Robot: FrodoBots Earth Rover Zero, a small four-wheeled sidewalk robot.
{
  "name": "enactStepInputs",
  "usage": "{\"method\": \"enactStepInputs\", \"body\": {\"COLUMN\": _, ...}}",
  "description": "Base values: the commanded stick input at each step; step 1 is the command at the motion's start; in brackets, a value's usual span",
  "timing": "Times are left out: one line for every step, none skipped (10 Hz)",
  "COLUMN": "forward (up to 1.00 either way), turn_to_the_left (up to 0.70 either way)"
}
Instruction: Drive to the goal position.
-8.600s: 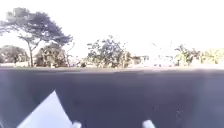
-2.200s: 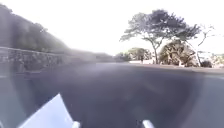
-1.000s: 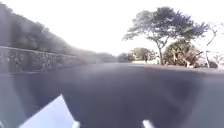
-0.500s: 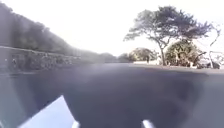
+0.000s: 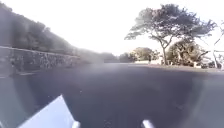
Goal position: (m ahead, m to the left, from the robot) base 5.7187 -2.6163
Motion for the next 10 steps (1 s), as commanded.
{"method": "enactStepInputs", "body": {"forward": 0.7, "turn_to_the_left": 0.0}}
{"method": "enactStepInputs", "body": {"forward": 0.7, "turn_to_the_left": 0.0}}
{"method": "enactStepInputs", "body": {"forward": 0.7, "turn_to_the_left": 0.0}}
{"method": "enactStepInputs", "body": {"forward": 0.7, "turn_to_the_left": 0.0}}
{"method": "enactStepInputs", "body": {"forward": 0.7, "turn_to_the_left": 0.0}}
{"method": "enactStepInputs", "body": {"forward": 0.7, "turn_to_the_left": 0.0}}
{"method": "enactStepInputs", "body": {"forward": 0.7, "turn_to_the_left": 0.0}}
{"method": "enactStepInputs", "body": {"forward": 0.7, "turn_to_the_left": 0.0}}
{"method": "enactStepInputs", "body": {"forward": 0.7, "turn_to_the_left": 0.0}}
{"method": "enactStepInputs", "body": {"forward": 0.7, "turn_to_the_left": 0.0}}
